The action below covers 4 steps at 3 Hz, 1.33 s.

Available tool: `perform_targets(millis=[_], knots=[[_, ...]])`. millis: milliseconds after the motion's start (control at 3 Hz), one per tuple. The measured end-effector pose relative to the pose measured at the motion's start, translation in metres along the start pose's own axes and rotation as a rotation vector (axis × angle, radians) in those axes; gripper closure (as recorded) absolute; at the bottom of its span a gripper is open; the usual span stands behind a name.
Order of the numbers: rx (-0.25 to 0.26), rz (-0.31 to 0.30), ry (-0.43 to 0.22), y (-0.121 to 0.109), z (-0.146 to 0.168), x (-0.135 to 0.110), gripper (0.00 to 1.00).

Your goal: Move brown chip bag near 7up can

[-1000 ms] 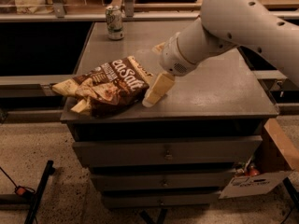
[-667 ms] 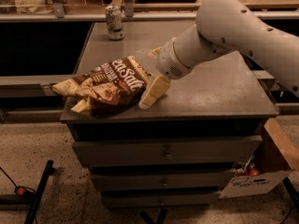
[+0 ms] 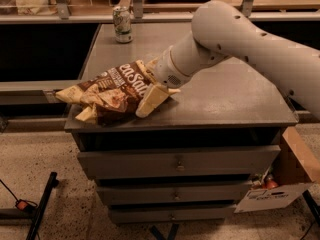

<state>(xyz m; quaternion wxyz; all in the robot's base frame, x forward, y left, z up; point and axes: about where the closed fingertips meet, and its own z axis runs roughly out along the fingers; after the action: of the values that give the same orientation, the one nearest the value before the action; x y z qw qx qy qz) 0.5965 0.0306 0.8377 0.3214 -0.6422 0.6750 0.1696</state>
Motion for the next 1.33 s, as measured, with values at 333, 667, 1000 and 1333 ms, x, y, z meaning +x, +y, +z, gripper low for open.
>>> perform_targets(millis=[333,667,1000,1333], knots=[[-0.022,0.033,0.010,0.0078,0.0034,-0.0039,0.39],[-0.026,0.093,0.015,0.0124,-0.0014,-0.0015,0.62],[-0.029,0.091,0.015,0.0132,0.0002,-0.0024,0.86],[-0.032,0.089,0.015,0.0140,0.0014,-0.0030,1.00]])
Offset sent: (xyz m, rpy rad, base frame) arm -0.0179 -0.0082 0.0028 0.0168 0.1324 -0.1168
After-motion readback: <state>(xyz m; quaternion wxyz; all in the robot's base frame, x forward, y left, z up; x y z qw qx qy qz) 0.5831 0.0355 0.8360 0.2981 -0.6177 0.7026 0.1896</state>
